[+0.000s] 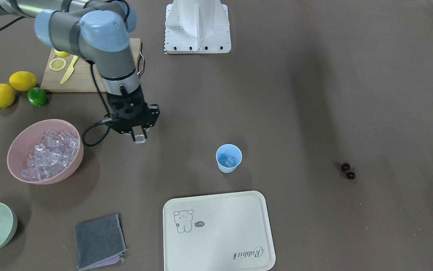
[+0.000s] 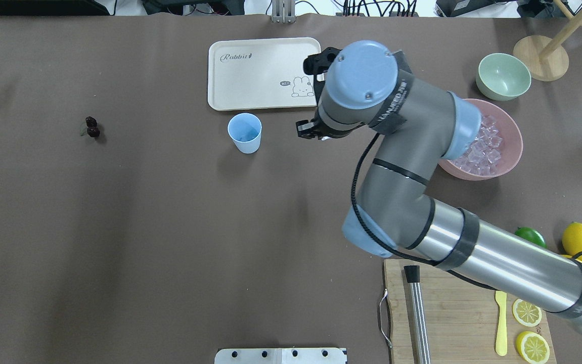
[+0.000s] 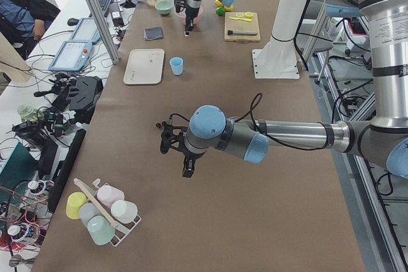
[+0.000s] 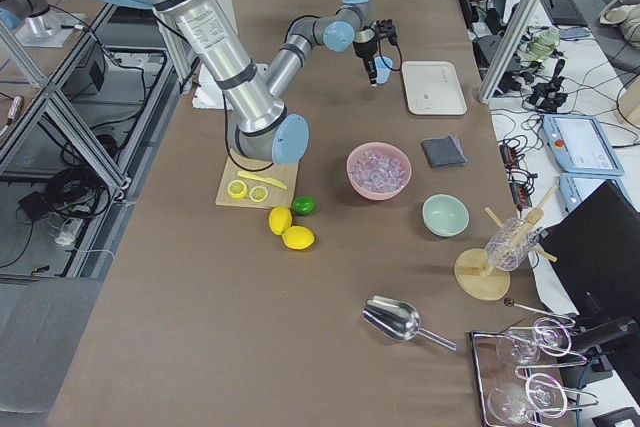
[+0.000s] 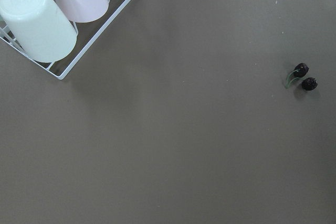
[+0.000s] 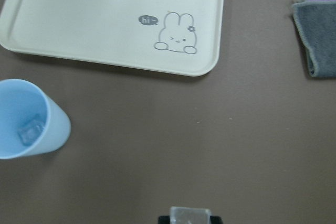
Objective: Put ice and cherries in cup
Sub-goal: 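Carry the ice cube with the right gripper to the cup and release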
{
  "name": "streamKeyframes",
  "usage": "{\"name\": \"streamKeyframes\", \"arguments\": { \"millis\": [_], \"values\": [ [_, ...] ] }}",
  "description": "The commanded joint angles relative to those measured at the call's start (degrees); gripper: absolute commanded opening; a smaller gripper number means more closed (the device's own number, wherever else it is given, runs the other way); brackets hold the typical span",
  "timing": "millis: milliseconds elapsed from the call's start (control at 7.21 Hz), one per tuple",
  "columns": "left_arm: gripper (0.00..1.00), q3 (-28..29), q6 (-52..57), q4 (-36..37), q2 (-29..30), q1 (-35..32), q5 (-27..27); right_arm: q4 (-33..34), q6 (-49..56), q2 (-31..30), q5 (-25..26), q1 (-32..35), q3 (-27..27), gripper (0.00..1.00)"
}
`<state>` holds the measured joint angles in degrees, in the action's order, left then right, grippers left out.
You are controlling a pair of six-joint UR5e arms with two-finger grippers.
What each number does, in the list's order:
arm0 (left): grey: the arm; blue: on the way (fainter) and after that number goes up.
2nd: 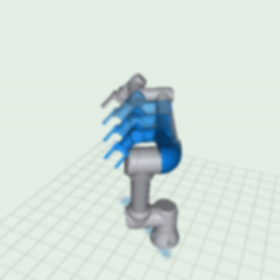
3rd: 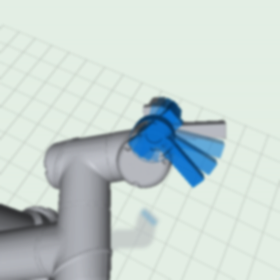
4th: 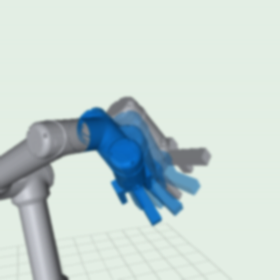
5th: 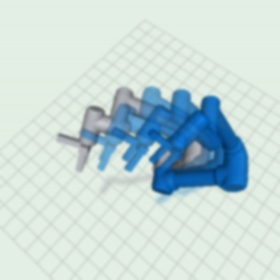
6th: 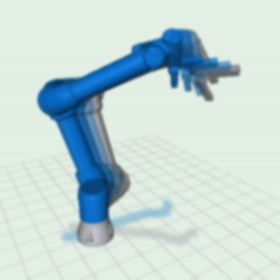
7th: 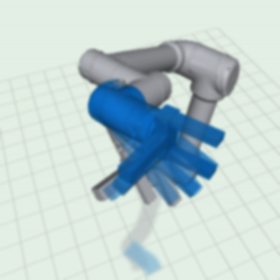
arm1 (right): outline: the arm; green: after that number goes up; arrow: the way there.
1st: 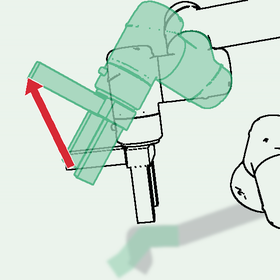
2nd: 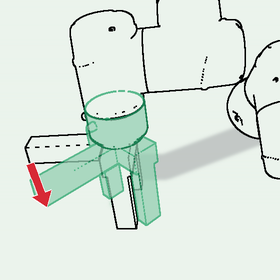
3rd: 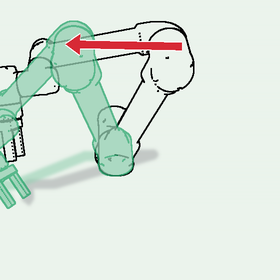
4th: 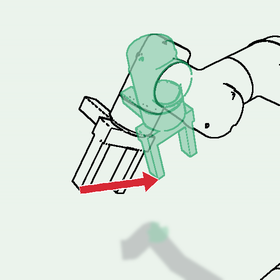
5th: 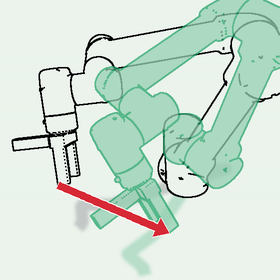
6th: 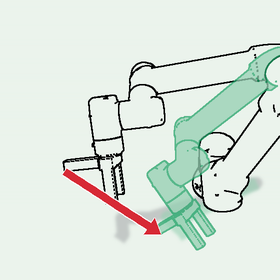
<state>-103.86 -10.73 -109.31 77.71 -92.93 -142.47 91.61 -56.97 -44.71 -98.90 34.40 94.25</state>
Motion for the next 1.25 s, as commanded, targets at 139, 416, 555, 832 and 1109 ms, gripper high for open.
{"name": "streamKeyframes", "arguments": {
  "millis": [139,416,555,832,1109],
  "values": [
    [0.98,0.2,0.1,0.0,-0.1,-0.1,0.0,-11.5,-11.7,10.1,7.5,-4.8,-15.9,0.22],
    [0.98,0.3,0.0,0.1,0.0,-0.1,0.0,-16.6,-16.0,12.0,8.6,-5.0,-19.8,0.22],
    [0.98,0.3,0.0,0.1,0.0,-0.1,0.0,-16.9,-16.0,12.0,9.2,-4.7,-20.0,0.22],
    [0.98,0.3,-0.1,0.1,0.0,-0.1,0.0,-20.5,-16.0,11.8,9.4,-4.4,-21.8,0.24],
    [0.98,0.2,-0.2,0.1,0.5,0.0,0.0,-21.8,-16.1,11.7,9.4,-4.3,-21.7,0.98]
  ]
}}
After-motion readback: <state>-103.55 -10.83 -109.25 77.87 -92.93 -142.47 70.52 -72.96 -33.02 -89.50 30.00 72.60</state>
